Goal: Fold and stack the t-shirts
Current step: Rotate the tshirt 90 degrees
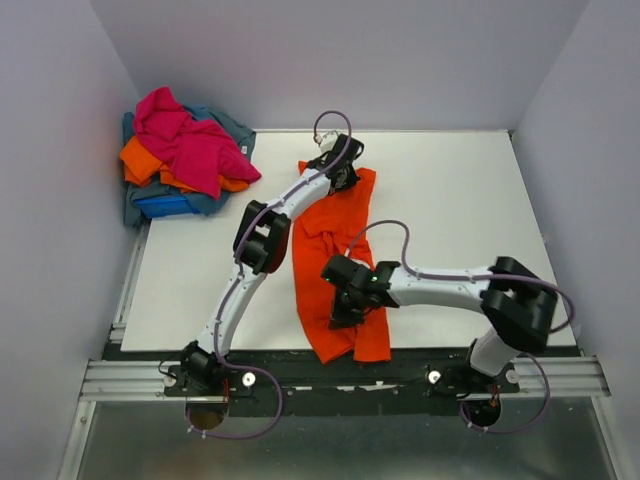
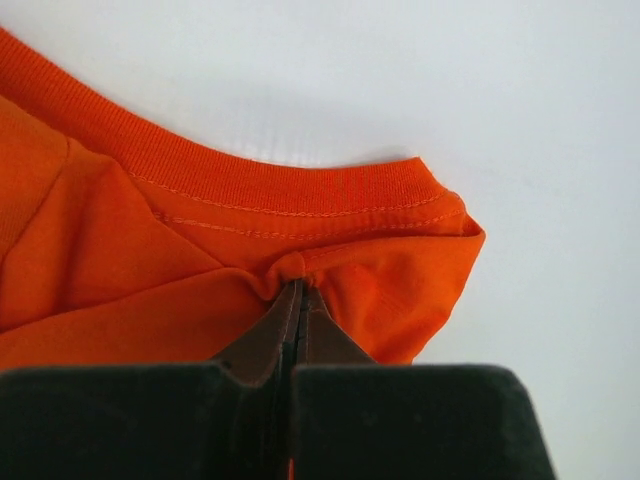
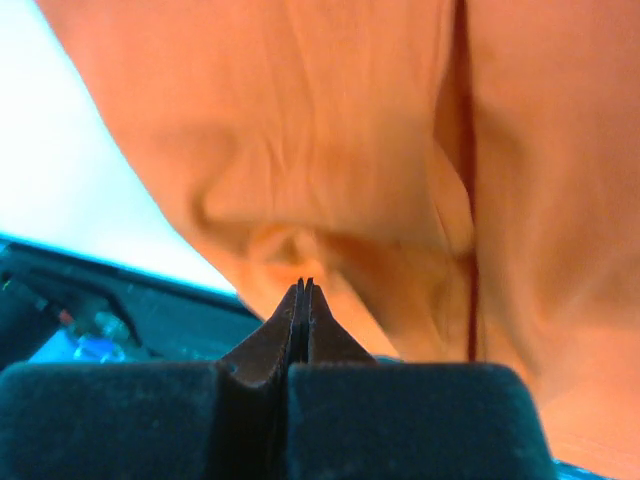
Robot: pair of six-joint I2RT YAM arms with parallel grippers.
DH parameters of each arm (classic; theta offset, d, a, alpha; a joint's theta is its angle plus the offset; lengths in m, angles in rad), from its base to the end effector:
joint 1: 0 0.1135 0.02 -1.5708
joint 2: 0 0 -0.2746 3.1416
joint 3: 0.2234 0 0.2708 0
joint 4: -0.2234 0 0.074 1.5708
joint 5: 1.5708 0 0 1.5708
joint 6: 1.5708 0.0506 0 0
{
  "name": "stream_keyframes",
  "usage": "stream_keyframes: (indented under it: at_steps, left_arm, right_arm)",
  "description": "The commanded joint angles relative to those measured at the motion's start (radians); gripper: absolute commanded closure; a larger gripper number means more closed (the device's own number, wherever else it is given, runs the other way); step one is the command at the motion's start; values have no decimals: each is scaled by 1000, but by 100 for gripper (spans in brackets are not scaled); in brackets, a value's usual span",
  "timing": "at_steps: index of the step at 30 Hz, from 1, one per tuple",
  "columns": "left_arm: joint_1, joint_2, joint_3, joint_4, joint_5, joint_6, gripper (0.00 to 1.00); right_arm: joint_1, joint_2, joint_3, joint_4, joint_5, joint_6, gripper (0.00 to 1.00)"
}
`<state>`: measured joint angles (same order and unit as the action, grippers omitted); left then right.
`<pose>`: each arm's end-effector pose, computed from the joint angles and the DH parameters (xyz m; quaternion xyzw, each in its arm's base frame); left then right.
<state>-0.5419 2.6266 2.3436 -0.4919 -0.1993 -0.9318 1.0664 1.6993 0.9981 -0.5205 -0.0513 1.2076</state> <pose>0.5343 -0.3100 0.1461 -0.2155 0.8924 -0.1912 0.3472 0.1612 0.2974 0.1443 0.0650 0.9823 0.1681 0.0501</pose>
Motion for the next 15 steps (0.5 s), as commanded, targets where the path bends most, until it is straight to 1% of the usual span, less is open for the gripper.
stream_keyframes:
  at_steps: [1, 3, 5, 7, 8, 10, 11, 12, 13, 15]
  left_arm:
    - [-7, 47, 3, 13, 100, 8, 100]
    - [5, 44, 25, 24, 90, 19, 100]
    - [20, 30, 49, 65, 136, 46, 100]
    - [33, -6, 57, 111, 184, 83, 100]
    - [34, -31, 63, 111, 182, 103, 100]
    - [40, -94, 46, 128, 176, 148, 100]
    - [43, -130, 22, 134, 179, 166, 97]
    - [48, -161, -2, 139, 184, 178, 91]
    - [54, -203, -32, 154, 198, 198, 87]
    - [63, -279, -102, 177, 271, 232, 77]
  right_arm:
    - [-6, -292, -168, 186, 117, -34, 99]
    - [-40, -412, -199, 188, 178, -110, 99]
    - [-107, -496, -191, 137, 208, -183, 95]
    - [-201, -542, -170, 102, 214, -270, 87]
    - [-247, -556, -162, 84, 223, -307, 84]
    - [-348, -569, -153, 99, 203, -385, 75]
    - [-409, -561, -145, 106, 177, -416, 75]
    - [-483, -544, -132, 114, 139, -440, 75]
    - [-523, -521, -122, 134, 104, -469, 73]
    - [-586, -465, -81, 158, 61, -509, 71]
